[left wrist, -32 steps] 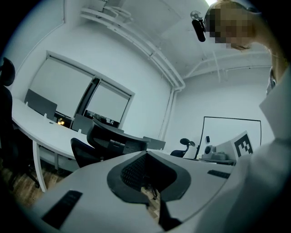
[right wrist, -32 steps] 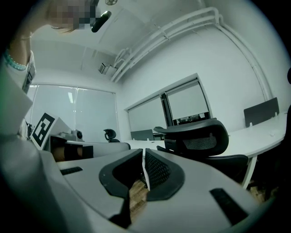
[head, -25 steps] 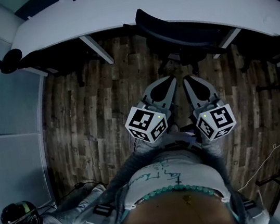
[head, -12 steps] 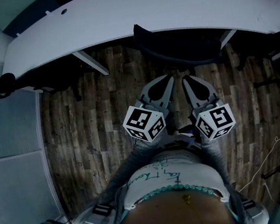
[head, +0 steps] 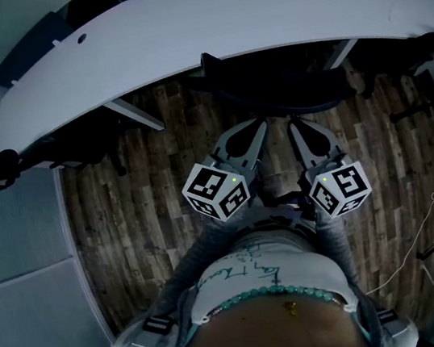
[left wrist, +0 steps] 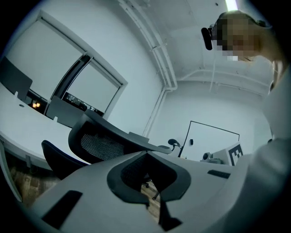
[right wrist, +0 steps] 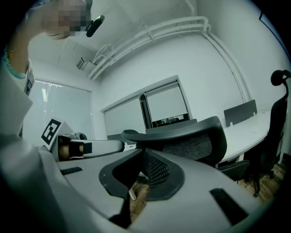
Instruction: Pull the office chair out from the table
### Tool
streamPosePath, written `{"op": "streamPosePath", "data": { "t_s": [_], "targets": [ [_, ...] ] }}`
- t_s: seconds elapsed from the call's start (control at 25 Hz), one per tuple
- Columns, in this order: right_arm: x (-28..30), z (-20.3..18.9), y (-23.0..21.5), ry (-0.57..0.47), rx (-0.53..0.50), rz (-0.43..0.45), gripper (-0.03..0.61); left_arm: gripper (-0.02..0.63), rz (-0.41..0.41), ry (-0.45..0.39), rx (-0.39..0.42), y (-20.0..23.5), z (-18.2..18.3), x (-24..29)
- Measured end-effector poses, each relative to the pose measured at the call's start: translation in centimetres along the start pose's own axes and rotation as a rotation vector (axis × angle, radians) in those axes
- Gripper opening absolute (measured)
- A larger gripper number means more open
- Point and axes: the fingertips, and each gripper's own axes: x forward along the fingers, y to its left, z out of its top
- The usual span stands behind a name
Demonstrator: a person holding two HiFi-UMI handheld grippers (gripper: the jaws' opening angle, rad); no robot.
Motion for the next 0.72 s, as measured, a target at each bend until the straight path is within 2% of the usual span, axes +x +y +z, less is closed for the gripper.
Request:
{"op": "streamPosePath", "data": {
  "t_s": [0.24, 0.4, 0.72],
  "targets": [
    [1.1, -0.3, -0.6, -0.031, 0.076, -0.025, 0.028, 0.012, -0.044, 0.002, -0.002, 1.8, 0.3, 0.3],
    [1.0, 0.2, -0.9, -0.064, 0.141, -0.006, 0.028, 0.012, -0.074, 0.009, -0.014, 1.9, 0.4, 1.0],
    [0.2, 0.9, -1.6, -0.159, 0.371, 0.056, 0.03, 0.018, -0.12, -0.007, -0.152, 2.0, 0.5, 1.2]
  ]
}}
